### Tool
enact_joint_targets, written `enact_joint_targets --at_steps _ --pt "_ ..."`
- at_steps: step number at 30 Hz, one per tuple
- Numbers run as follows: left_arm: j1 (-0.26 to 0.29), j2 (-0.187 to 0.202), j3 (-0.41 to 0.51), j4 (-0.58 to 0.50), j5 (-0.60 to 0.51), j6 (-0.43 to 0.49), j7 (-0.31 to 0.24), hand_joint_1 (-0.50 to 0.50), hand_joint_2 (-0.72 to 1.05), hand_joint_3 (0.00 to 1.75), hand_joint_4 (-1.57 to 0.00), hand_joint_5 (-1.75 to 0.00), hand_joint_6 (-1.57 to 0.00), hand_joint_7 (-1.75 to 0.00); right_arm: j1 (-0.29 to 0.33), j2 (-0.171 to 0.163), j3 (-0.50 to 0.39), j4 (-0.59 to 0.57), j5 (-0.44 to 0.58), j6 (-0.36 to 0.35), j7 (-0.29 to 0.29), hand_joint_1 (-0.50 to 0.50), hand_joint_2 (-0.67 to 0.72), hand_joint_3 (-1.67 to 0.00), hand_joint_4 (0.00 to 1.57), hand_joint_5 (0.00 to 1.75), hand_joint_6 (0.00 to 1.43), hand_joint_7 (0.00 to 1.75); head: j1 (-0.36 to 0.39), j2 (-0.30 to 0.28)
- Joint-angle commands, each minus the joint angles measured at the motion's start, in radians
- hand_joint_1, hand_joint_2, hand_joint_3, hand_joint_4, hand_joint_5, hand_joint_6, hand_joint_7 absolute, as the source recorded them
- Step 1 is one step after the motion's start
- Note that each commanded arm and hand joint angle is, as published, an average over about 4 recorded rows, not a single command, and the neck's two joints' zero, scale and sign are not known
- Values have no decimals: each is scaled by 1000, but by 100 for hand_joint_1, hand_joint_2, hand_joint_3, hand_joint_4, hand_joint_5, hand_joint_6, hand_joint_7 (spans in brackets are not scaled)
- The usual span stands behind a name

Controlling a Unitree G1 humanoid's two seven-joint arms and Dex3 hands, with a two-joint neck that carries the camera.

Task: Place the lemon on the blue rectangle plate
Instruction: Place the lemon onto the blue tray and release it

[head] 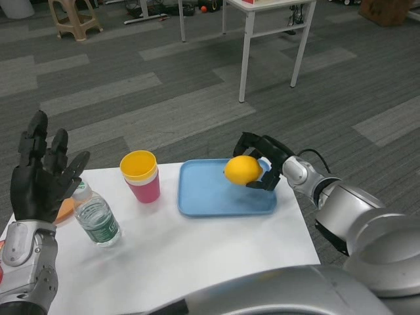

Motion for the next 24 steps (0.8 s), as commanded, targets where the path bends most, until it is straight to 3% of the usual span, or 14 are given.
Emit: enact_joint_targets --at_steps 1,4,8,16,20,24 --pt "-6 4 -4 7 -5 0 -3 -48 65 9 0 -21 0 -14 -19 12 20 3 -1 13 -15 -16 -48 -141 91 58 120 154 -1 -5" --pt "-6 4 -6 8 -10 1 -3 -50 12 9 0 -21 0 -14 -19 12 35 3 0 18 -18 -17 -48 -143 91 58 120 154 0 -12" --pt "-6 4 -8 8 -13 0 -3 -50 -6 9 0 -21 0 -14 -18 10 43 3 1 19 -18 -17 -48 -137 90 58 120 154 -1 -19" --pt "-6 3 -10 12 -13 1 -3 -50 -10 9 0 -21 0 -14 -18 9 70 3 1 19 -26 -17 -54 -133 91 58 119 152 -1 -33" --pt "-6 3 -10 14 -13 0 -3 -50 -10 9 0 -21 0 -14 -18 8 84 3 1 22 -36 -17 -60 -127 83 58 113 143 0 -37" --pt "-6 3 -11 15 -14 1 -3 -50 -10 9 0 -23 0 -14 -18 7 106 3 1 27 -47 -17 -56 -127 75 58 106 140 4 -54"
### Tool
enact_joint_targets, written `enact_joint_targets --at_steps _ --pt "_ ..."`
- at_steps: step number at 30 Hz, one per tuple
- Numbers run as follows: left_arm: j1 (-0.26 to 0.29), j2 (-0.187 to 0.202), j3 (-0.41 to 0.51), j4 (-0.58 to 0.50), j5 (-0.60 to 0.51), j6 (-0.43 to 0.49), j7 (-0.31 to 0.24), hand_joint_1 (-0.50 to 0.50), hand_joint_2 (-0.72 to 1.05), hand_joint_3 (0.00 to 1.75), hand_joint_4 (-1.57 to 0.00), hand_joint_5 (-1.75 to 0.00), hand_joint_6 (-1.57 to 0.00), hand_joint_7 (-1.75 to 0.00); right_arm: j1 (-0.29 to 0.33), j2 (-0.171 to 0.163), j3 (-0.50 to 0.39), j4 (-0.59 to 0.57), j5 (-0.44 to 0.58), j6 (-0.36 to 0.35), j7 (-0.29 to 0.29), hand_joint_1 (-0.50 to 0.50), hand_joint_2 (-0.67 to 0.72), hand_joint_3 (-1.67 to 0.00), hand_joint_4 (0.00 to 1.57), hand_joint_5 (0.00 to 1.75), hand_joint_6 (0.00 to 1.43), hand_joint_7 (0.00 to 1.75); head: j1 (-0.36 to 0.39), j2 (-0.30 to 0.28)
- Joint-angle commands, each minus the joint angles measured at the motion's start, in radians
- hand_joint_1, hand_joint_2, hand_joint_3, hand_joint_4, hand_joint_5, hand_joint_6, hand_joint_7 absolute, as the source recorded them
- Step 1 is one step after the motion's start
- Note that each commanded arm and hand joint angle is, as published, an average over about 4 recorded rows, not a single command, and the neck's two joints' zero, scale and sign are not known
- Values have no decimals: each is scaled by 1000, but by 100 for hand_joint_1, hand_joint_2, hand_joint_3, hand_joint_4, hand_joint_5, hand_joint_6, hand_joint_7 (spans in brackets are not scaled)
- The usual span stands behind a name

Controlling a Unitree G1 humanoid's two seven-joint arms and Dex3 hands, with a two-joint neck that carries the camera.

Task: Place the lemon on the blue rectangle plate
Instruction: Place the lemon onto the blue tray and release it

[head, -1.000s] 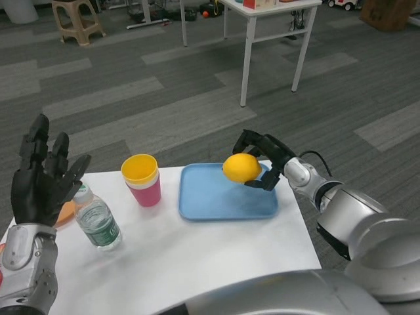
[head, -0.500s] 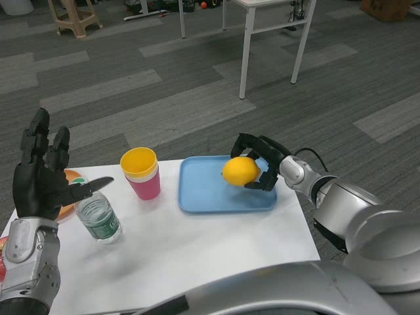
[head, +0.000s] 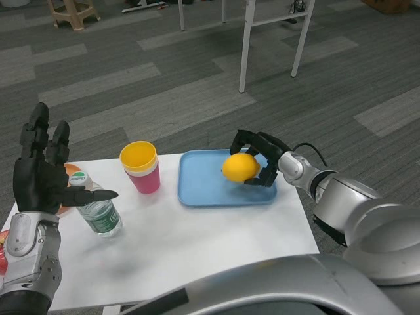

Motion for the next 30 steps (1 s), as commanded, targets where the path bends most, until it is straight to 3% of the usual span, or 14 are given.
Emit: enact_joint_targets --at_steps 1,8,22,26,30 --pt "-6 3 -1 8 -10 1 -3 -50 -10 9 0 -26 0 -14 -17 -5 25 2 1 13 -14 -17 -54 -127 71 56 103 140 3 -9" --pt "-6 2 -2 12 -10 0 -3 -50 -10 9 0 -21 0 -14 -17 -6 55 3 1 32 -19 -20 -54 -117 52 48 91 133 4 -10" --pt "-6 2 -2 15 -11 0 -3 -50 -10 9 0 -21 0 -14 -16 -8 77 2 1 55 -9 -21 -48 -83 47 48 80 133 11 -19" --pt "-6 2 -2 15 -12 0 -3 -50 -10 9 0 -26 0 -10 -11 -8 77 1 0 55 6 -17 -43 -56 51 48 60 119 10 -17" --pt "-6 2 -3 14 -13 0 -3 -50 -10 9 0 -23 0 -14 -3 -8 77 -3 0 54 24 -17 -41 -48 48 32 39 96 11 -18"
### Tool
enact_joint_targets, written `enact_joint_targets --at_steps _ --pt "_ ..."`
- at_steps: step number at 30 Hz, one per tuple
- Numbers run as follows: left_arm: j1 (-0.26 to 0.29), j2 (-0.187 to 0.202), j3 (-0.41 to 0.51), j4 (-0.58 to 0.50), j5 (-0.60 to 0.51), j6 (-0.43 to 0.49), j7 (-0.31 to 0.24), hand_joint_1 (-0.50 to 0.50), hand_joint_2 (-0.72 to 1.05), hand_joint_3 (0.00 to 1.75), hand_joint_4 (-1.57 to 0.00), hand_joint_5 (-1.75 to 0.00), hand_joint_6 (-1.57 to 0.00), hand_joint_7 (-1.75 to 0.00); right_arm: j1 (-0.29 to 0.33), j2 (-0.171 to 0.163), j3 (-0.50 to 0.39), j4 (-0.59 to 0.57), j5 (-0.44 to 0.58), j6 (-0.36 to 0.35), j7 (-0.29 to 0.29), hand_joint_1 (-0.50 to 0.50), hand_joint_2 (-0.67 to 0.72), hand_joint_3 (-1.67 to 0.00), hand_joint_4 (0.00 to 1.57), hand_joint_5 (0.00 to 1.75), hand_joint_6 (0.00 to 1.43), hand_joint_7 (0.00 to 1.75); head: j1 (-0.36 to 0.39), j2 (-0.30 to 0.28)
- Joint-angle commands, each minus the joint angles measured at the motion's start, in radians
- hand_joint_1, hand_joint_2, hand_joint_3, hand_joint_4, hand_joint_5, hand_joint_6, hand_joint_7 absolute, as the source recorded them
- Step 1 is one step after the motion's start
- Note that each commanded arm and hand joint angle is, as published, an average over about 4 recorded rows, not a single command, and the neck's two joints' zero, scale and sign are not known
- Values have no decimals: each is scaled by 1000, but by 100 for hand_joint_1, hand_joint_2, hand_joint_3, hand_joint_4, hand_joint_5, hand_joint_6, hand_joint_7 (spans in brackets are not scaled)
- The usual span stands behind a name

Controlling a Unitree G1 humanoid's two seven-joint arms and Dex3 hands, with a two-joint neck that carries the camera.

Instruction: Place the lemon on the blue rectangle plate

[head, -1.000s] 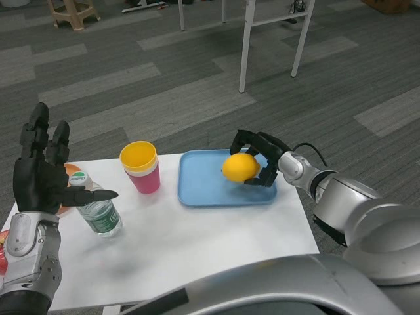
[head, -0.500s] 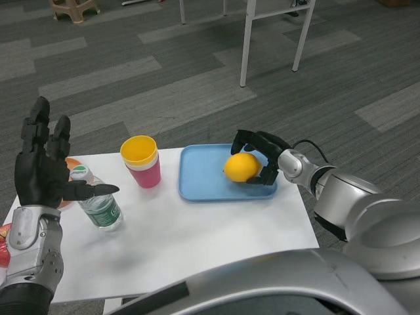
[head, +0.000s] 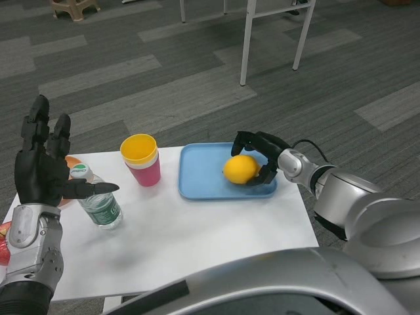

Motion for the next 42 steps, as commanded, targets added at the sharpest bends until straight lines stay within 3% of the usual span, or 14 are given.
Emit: enact_joint_targets --at_steps 1,5,9,18,25,28,35,42 --pt "-6 2 -1 9 -13 0 -3 -50 -10 9 0 -21 0 -14 0 -8 3 -6 1 6 16 -17 -41 -48 44 27 34 91 1 -1" --pt "-2 1 -3 6 -13 0 -3 -50 -10 9 0 -21 0 -14 7 -8 0 -12 4 6 32 -17 -35 -40 25 7 9 47 3 -3" --pt "5 1 -3 6 -13 0 -3 -50 -10 9 0 -26 0 -14 21 -11 -10 -28 5 -1 50 -17 -29 -32 14 0 0 21 7 -4" --pt "22 1 1 3 -13 -2 -3 -50 -10 9 0 -26 0 -14 55 -18 -85 -59 9 -76 52 -17 -18 -18 1 0 0 10 20 6" --pt "27 1 2 2 -13 -3 -3 -50 -10 9 0 -28 0 -14 104 -27 -216 -104 35 -158 55 -17 11 -8 0 0 0 0 23 6" --pt "27 1 1 2 -13 -2 -3 -50 -10 9 0 -31 0 -14 124 -31 -233 -119 136 -211 52 -20 28 -2 0 0 0 0 24 6" --pt "27 1 1 1 -13 -2 -3 -50 -10 9 0 -31 0 -14 174 -34 -243 -187 354 -324 51 -25 46 0 0 0 0 0 30 11" --pt "26 1 4 -1 -13 -2 -3 -50 -10 9 0 -28 0 -14 247 -42 -325 -329 456 -420 13 -33 65 0 0 0 0 0 24 11"
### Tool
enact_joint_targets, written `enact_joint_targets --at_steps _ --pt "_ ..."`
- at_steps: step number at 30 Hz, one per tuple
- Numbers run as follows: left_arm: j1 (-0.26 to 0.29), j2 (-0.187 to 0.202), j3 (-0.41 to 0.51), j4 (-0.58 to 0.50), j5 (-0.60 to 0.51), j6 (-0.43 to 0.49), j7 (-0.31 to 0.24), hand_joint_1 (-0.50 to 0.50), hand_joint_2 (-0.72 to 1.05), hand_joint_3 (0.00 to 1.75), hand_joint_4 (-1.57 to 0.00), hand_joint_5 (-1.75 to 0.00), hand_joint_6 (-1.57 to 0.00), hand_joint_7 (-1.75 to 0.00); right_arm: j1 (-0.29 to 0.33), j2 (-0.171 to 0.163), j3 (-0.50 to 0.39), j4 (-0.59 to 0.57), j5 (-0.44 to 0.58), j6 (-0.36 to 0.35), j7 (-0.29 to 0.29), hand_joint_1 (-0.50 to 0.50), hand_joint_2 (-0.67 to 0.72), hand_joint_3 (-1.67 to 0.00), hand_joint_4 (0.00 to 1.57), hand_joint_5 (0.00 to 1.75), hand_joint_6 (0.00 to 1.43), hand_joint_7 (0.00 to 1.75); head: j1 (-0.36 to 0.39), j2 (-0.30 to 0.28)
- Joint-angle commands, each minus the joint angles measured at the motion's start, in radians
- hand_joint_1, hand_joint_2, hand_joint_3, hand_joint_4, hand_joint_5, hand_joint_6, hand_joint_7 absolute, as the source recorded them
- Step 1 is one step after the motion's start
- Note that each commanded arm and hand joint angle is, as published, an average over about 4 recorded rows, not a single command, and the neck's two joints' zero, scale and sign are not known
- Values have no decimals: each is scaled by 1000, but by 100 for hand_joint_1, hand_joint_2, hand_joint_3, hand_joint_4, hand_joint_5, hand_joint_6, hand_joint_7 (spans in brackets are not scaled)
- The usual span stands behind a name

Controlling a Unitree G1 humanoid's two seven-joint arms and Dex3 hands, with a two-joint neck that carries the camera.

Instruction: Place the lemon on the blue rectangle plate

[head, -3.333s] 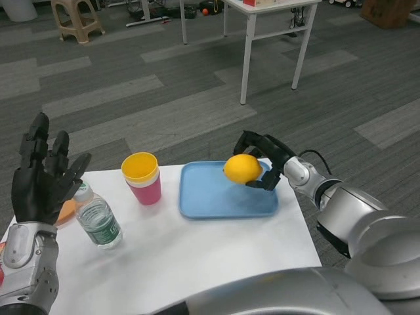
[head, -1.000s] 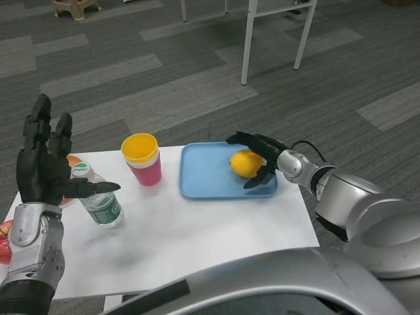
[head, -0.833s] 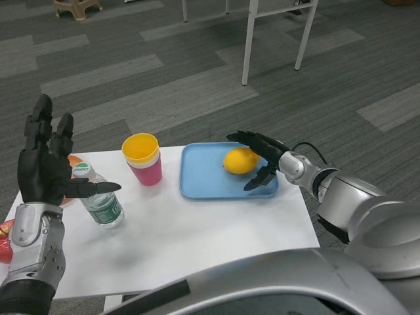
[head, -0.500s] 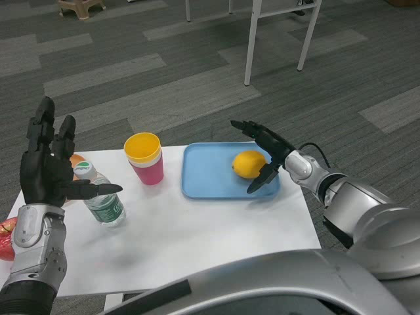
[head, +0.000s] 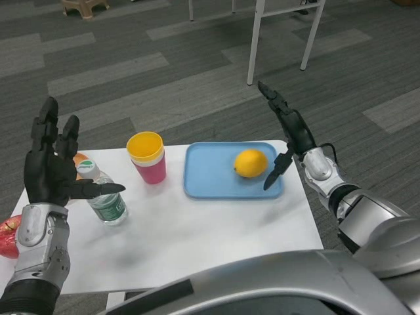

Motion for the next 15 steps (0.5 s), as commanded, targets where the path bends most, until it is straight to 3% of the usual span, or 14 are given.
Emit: enact_joint_targets --at_steps 1,9,15 --pt "4 6 5 1 -9 -1 -3 -50 -10 9 0 -26 0 -14 36 -14 -43 -71 63 -52 -30 -34 68 0 0 0 0 0 0 1" --pt "4 6 9 -4 -9 -1 -3 -50 -10 9 0 -31 0 -14 92 -23 -53 -204 128 -83 -44 -38 72 0 0 0 0 0 3 1" --pt "7 6 11 -14 -9 -2 -3 -50 -10 9 0 -21 0 -14 127 -20 -60 -274 142 -88 -45 -33 72 0 0 0 0 0 3 -2"
